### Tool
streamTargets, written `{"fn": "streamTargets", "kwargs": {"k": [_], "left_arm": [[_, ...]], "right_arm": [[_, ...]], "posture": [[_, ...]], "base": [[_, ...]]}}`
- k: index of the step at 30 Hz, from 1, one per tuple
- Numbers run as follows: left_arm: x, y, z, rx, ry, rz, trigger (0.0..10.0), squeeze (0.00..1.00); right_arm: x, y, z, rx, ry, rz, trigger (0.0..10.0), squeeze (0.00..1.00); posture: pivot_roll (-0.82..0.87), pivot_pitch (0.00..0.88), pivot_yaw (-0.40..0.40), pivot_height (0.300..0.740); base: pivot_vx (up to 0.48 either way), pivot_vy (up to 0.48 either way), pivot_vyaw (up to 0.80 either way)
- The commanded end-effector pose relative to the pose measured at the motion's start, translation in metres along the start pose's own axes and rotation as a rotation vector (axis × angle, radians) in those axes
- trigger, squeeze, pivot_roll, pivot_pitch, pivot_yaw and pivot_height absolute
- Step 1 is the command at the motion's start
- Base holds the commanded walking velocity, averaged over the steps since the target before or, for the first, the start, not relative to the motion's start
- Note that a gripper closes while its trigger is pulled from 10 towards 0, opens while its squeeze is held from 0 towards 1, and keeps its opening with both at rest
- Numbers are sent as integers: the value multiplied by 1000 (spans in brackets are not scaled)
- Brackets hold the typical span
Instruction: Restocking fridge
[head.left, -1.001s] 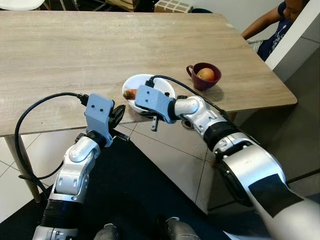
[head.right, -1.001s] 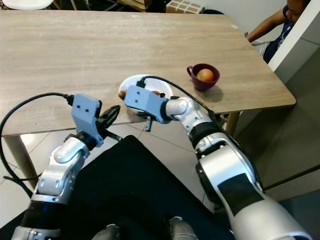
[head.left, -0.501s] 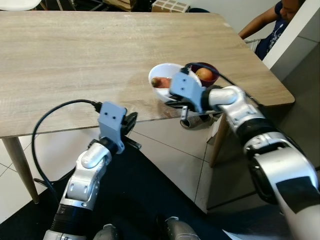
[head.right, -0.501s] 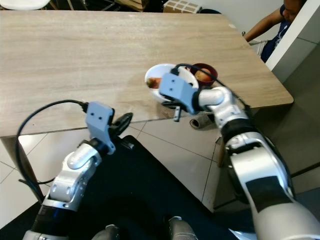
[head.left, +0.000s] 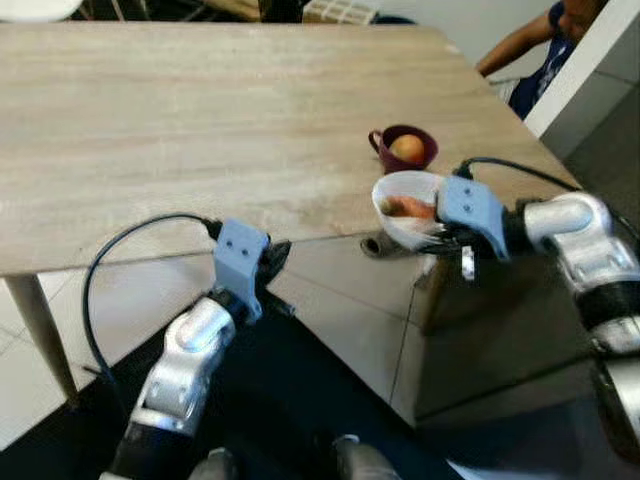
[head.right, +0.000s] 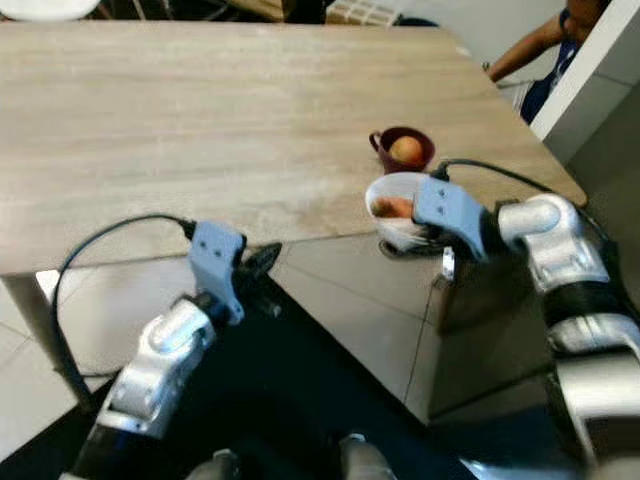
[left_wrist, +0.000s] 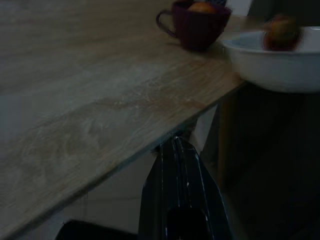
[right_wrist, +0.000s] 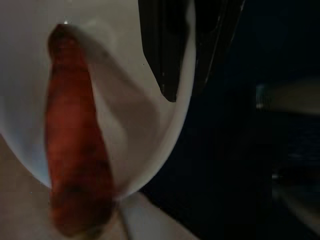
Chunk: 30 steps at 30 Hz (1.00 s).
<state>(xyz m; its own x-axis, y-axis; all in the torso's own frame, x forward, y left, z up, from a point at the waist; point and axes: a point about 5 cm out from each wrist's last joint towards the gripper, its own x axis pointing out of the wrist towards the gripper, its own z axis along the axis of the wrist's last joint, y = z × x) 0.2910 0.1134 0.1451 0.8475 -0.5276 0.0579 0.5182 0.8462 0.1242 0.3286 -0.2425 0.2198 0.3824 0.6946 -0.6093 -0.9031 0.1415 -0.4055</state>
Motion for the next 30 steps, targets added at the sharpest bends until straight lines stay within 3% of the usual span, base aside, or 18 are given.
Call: {"fn": "streamTargets", "kwargs": {"k": [1, 6, 13, 16, 20, 22, 23, 24, 25, 26, 29, 30], "left_arm": [[-2, -4, -7, 17, 16, -21, 10000, 0], [-5, -3, -14, 51, 41, -31, 10000, 0], [-10, -3, -26, 68, 68, -20, 10000, 0], [-12, -2, -31, 71, 75, -6, 10000, 0], [-21, -2, -48, 111, 119, 15, 10000, 0], [-24, -1, -55, 116, 134, 38, 10000, 0], [-24, -1, -55, 116, 134, 38, 10000, 0], [-26, -1, -59, 115, 142, 48, 10000, 0], [-26, -1, -59, 115, 142, 48, 10000, 0], [-31, 0, -69, 113, 172, 71, 10000, 0], [-33, 0, -73, 113, 184, 77, 10000, 0], [-35, -1, -76, 114, 191, 80, 10000, 0]], "right_arm": [[-8, 11, 4, 2, -22, 55, 10000, 0], [-8, 32, -2, 40, -34, 131, 10000, 0], [13, 73, -23, 113, 32, 202, 10000, 0], [20, 81, -28, 132, 50, 204, 10000, 0], [51, 113, -56, 188, 128, 206, 10000, 0], [67, 124, -68, 206, 150, 157, 10000, 0], [67, 124, -68, 206, 150, 157, 10000, 0], [78, 127, -73, 198, 141, 92, 10000, 0], [78, 127, -73, 198, 141, 92, 10000, 0], [106, 137, -89, 283, 151, -97, 10000, 0], [115, 144, -94, 319, 163, -144, 10000, 0], [123, 153, -98, 334, 185, -155, 10000, 0]], "posture": [[-101, 136, -75, 740], [-106, 134, -67, 740], [-110, 135, -59, 740], [-110, 135, -59, 740], [-108, 133, -54, 740], [-108, 134, -53, 740], [-108, 134, -53, 740], [-108, 133, -52, 740], [-108, 133, -52, 740], [-105, 135, -48, 740], [-105, 135, -48, 740], [-101, 138, -49, 740]], "base": [[0, 0, 0], [0, 0, 0], [0, 0, 0], [0, 0, 0], [0, 0, 0], [0, 0, 0], [0, 0, 0], [0, 0, 0], [0, 0, 0], [0, 0, 0], [0, 0, 0], [0, 0, 0]]}}
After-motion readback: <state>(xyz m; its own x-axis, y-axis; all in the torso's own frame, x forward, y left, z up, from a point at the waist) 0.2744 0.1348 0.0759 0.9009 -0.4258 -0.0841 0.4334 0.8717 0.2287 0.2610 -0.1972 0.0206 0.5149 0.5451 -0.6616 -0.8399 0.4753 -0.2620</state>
